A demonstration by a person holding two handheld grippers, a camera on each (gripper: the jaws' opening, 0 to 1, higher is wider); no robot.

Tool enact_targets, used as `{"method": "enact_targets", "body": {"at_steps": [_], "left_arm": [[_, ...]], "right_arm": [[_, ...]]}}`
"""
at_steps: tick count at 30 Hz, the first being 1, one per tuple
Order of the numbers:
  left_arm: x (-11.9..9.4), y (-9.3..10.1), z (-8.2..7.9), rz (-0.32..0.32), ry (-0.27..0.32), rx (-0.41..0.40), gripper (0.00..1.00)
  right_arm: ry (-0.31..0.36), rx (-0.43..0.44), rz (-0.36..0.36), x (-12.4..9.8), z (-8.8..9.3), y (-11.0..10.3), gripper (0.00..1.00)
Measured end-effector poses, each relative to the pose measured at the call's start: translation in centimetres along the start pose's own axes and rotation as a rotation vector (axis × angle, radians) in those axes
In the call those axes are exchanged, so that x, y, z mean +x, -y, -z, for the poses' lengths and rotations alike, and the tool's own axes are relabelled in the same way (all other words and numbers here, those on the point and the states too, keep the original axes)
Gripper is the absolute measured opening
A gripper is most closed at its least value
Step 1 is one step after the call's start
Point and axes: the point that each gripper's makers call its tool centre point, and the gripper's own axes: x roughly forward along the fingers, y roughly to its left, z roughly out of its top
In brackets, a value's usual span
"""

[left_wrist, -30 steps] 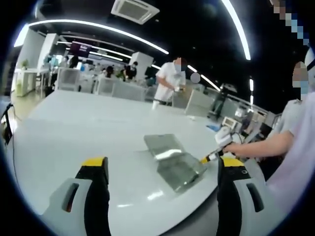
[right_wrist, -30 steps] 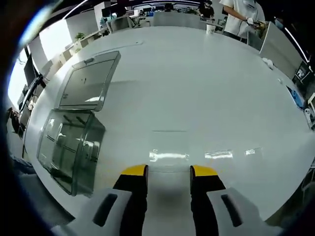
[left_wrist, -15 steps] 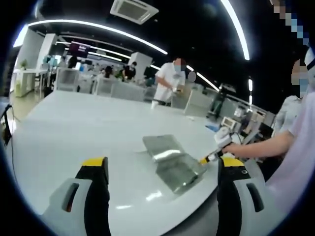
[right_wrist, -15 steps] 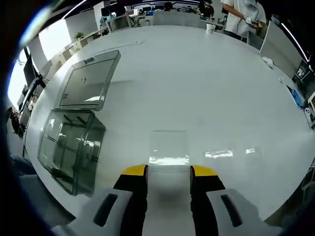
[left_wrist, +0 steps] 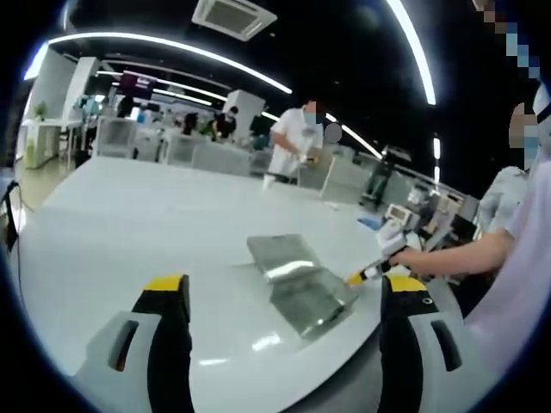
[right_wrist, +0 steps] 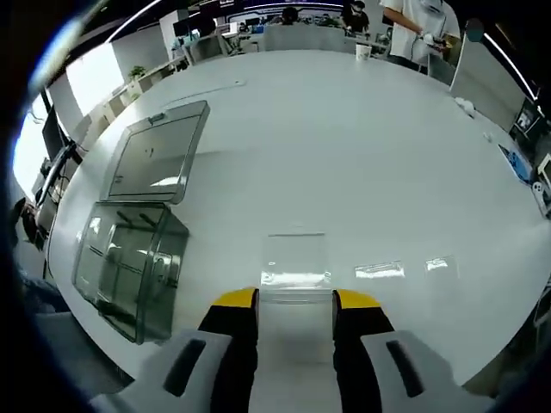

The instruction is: Insert the divider into the dual guide fixture by aligning both edges with the guide slots and pushing it downward to the bottom, including one-sided entry, uneven engagement, binding, and posture correction.

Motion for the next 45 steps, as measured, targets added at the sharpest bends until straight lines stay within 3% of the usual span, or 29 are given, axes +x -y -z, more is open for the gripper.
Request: {"method": "enact_targets", "body": {"at_steps": [12, 29, 40, 45], "left_arm": [[0.3, 0.1, 0.1, 0.006, -0.003, -0.005, 0.9], [0.4, 0.7, 0.4, 0.02, -0.002, -0.012, 0.88], [1.2, 1.1, 1.2, 0.042, -0.003, -0.072, 0.87], [1.8, 1.5, 1.3, 0.072, 0.003, -0.143, 0.84]], "right_arm": [[0.027, -0.017, -0.002, -1.3, -1.0, 0.4, 0.29], [0.148, -0.074, -0.046, -5.3, -4.5, -1.5, 0.29], [0.214, -0.113, -0.073, -7.4, -5.9, -2.8, 0.29], [0.241, -0.131, -0.09, -8.3, -6.5, -3.8, 0.29]]}}
